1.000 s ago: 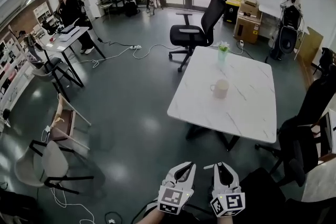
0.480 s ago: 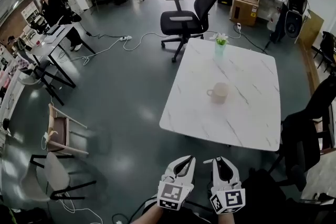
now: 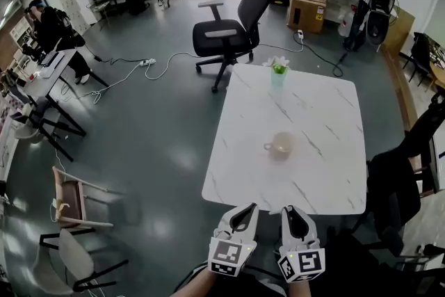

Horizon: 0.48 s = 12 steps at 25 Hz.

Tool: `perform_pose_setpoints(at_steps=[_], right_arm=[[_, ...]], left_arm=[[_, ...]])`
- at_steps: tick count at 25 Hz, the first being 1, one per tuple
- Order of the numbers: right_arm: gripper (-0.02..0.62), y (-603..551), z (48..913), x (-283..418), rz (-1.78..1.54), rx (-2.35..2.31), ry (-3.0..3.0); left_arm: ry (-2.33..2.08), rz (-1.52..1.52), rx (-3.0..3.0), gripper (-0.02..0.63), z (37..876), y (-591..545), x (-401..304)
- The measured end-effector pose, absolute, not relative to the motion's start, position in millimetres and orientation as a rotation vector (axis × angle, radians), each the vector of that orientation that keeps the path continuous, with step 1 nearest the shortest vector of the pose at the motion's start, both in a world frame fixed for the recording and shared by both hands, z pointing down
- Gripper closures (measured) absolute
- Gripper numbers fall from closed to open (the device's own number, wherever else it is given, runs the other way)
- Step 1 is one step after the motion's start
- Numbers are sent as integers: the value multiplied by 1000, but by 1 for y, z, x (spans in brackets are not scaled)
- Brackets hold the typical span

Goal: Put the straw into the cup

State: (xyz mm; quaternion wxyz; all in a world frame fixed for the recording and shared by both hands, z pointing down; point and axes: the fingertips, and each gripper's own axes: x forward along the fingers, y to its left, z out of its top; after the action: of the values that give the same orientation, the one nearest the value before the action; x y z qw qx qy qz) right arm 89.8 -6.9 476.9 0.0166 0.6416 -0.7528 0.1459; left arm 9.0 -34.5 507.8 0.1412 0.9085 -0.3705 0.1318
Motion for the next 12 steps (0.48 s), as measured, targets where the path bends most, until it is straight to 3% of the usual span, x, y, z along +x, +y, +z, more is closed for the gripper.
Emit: perform_pose_setpoints(at_steps=[12], right_arm=[[551,-53,449,93,356,2016,-2284]], left_arm=[[-1008,287,2655,604,488,-86,22]])
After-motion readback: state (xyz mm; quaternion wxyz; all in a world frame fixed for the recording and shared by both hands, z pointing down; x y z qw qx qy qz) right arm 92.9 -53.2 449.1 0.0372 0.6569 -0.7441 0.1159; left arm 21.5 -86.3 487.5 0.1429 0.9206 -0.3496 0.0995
